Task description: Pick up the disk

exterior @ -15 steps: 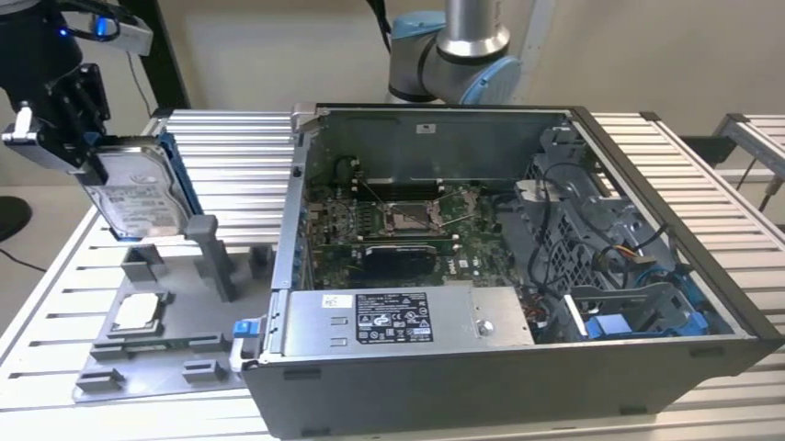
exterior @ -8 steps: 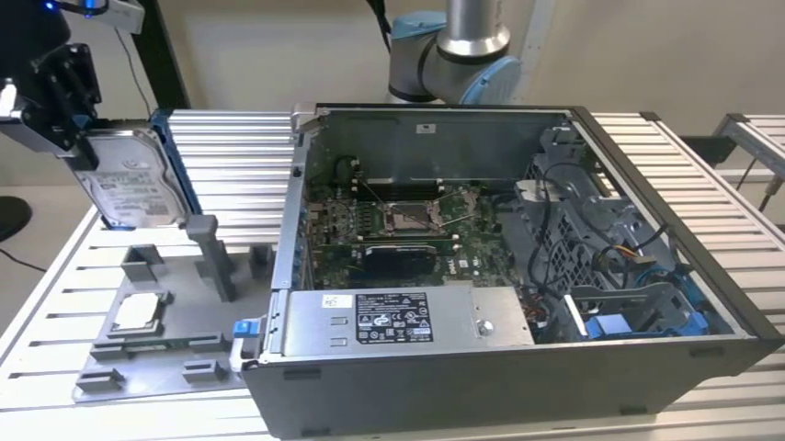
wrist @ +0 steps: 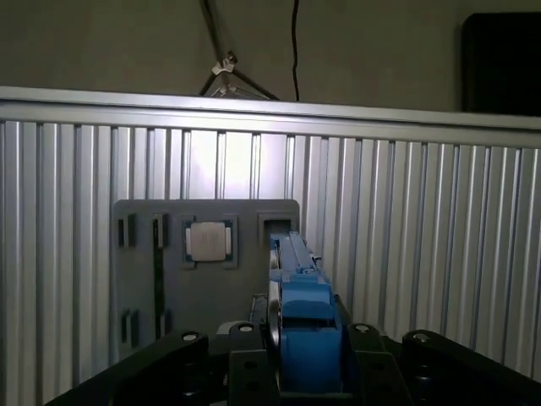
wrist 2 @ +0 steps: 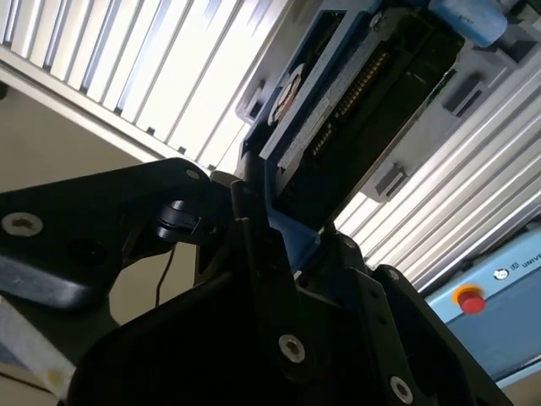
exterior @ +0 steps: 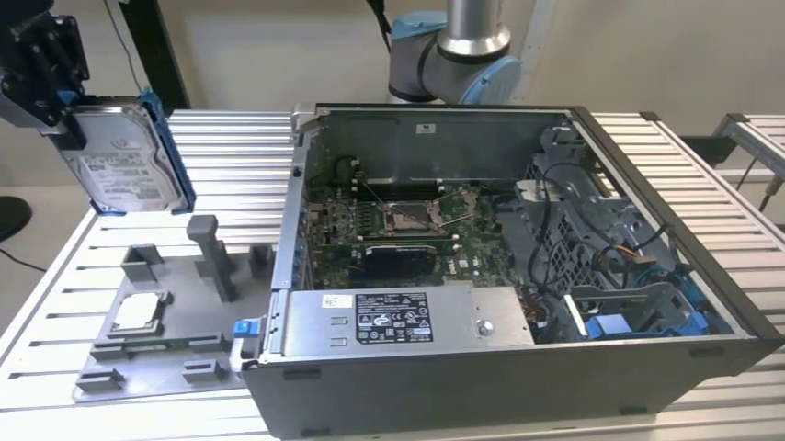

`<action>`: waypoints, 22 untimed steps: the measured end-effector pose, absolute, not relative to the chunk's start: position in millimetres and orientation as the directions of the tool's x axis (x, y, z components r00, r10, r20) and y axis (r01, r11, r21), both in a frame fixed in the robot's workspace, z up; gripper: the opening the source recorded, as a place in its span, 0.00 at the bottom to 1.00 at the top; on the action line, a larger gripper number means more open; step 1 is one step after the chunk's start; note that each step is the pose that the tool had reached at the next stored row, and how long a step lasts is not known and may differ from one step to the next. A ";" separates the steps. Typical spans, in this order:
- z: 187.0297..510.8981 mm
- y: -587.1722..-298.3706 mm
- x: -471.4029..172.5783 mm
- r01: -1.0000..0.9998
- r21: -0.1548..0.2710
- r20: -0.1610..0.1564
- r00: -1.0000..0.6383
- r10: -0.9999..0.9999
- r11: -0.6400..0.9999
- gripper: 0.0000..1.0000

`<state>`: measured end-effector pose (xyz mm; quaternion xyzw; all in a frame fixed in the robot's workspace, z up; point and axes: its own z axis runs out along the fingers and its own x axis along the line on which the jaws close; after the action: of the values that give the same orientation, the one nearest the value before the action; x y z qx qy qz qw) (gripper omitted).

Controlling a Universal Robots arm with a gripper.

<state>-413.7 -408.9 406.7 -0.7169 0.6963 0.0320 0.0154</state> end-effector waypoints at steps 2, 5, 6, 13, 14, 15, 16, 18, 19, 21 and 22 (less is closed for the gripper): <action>415.6 -408.8 -413.7 -0.999 0.022 -0.067 0.028 -0.997 -0.030 0.00; 429.1 -408.9 -413.7 -0.999 0.023 -0.067 0.028 -0.997 -0.030 0.00; 433.8 -408.8 -413.7 -0.999 0.022 -0.067 0.028 -0.997 -0.030 0.00; 460.3 -408.9 -413.7 -0.999 0.022 -0.067 0.028 -0.997 -0.030 0.00; 464.0 -408.9 -413.7 -0.999 0.022 -0.067 0.028 -0.997 -0.030 0.00; 467.8 -408.9 -413.7 -0.999 0.022 -0.067 0.028 -0.997 -0.030 0.00; 471.5 -408.8 -413.7 -0.999 0.022 -0.067 0.028 -0.997 -0.030 0.00; 479.4 -408.9 -413.7 -0.999 0.022 -0.067 0.028 -0.997 -0.030 0.00; 483.0 -408.9 -413.7 -0.999 0.022 -0.067 0.028 -0.997 -0.030 0.00; 488.6 -408.8 -413.7 -0.999 0.022 -0.067 0.028 -0.997 -0.030 0.00; 490.3 -408.8 -413.7 -0.999 0.023 -0.067 0.028 -0.997 -0.030 0.00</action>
<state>-413.7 -408.8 490.3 -0.7169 0.6963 0.0319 0.0152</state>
